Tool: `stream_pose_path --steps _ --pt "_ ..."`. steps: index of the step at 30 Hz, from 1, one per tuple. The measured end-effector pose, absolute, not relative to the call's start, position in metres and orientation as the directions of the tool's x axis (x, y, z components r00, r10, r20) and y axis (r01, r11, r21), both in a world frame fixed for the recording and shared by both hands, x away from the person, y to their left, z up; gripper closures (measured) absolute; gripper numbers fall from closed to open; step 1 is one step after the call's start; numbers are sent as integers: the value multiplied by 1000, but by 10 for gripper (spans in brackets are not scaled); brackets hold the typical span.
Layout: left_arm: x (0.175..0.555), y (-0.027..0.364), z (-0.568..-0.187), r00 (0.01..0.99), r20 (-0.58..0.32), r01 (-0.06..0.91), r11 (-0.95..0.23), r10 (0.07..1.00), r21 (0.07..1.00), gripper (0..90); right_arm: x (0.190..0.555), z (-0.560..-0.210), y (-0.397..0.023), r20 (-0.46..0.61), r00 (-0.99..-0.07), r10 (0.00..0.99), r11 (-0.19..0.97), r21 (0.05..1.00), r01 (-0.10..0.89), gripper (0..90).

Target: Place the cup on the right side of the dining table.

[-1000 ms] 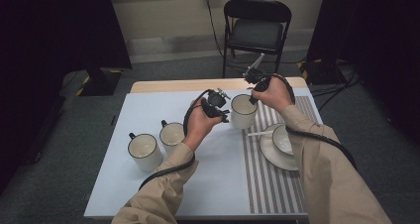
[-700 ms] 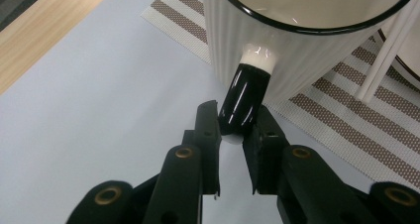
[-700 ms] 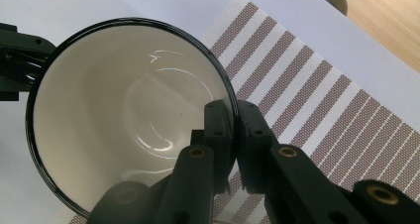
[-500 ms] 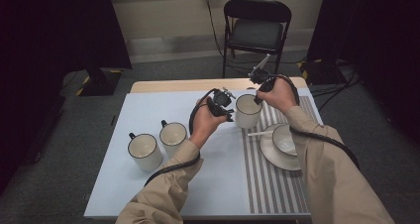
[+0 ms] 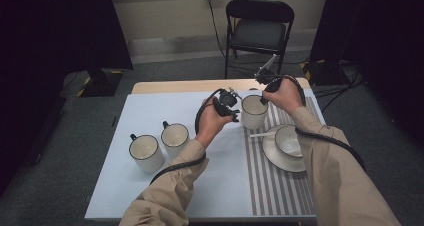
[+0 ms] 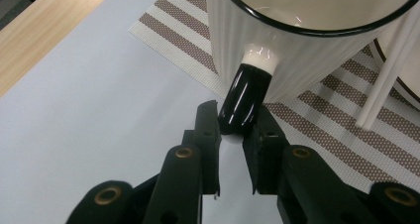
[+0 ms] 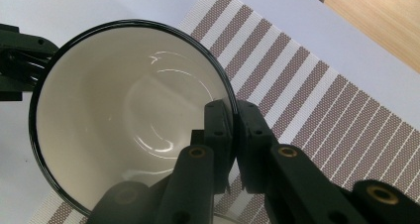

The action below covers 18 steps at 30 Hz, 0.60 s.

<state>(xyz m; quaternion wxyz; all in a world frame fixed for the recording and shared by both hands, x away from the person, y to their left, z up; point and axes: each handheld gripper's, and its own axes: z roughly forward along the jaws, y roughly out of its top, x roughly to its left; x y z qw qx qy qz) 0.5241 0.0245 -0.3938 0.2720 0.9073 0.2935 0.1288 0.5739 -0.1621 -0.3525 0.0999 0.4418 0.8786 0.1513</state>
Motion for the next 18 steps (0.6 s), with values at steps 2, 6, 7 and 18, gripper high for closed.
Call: stream_pose_path --steps 2,6,7,18 --pt "525 23 -395 793 78 463 -680 604 568 774 574 -353 -164 -48 -590 806 565 355 744 849" --pt "527 20 -397 798 73 461 -684 598 565 774 576 -356 -168 -32 -584 811 555 360 750 849" --pt "528 19 -398 797 70 463 -683 599 566 774 576 -357 -169 -37 -583 812 555 357 751 848" --pt "533 13 -399 800 70 462 -687 595 561 772 578 -360 -175 -32 -567 823 538 363 761 849"
